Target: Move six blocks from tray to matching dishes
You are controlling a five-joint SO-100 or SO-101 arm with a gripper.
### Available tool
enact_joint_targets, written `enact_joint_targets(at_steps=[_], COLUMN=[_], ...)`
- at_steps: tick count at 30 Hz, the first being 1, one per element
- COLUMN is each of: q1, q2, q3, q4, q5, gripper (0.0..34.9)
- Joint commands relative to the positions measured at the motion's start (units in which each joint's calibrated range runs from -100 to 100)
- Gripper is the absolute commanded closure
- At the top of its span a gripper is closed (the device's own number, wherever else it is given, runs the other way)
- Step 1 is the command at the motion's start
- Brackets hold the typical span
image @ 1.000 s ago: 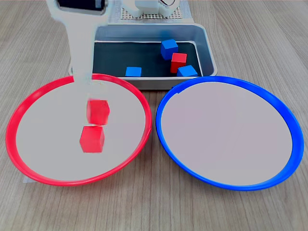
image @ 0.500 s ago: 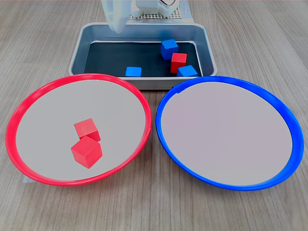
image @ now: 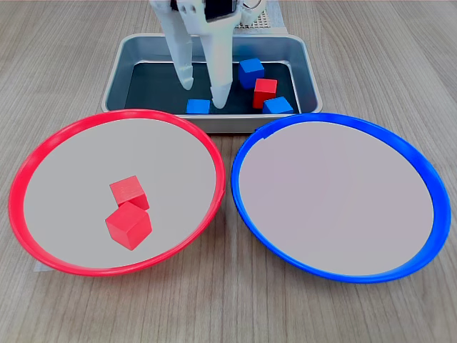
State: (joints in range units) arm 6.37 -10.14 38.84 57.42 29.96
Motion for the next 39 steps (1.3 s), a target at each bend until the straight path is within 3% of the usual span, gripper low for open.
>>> enact_joint_targets(at_steps=[1, 15, 19, 20, 21, 22, 24, 26, 29, 30, 35, 38, 39], q1=[0.45, 3.93, 3.65, 3.37, 2.99, 2.15, 0.83, -1.62, -8.58, -11.12, -18.84, -20.63, -20.82], q2=[0.46, 4.47, 4.73, 4.73, 4.56, 3.54, 2.77, 2.77, 6.01, 7.97, 24.77, 34.58, 35.77], q3=[-0.83, 1.63, 4.08, 4.27, 4.36, 3.17, -1.20, -10.12, -29.33, -36.06, -67.29, -74.66, -74.02], q4=[-0.51, -10.99, -14.05, -13.96, -13.63, -10.33, -3.23, 8.57, 24.75, 26.81, 25.57, 19.30, 17.90], q5=[4.98, 20.02, 21.34, 21.34, 21.15, 20.12, 17.78, 13.58, 1.66, -3.08, -21.05, -24.42, -24.13], gripper=[17.4, 19.9, 23.2, 25.8, 32.3, 34.6, 34.7, 34.7, 34.8, 34.8, 34.7, 34.1, 31.7])
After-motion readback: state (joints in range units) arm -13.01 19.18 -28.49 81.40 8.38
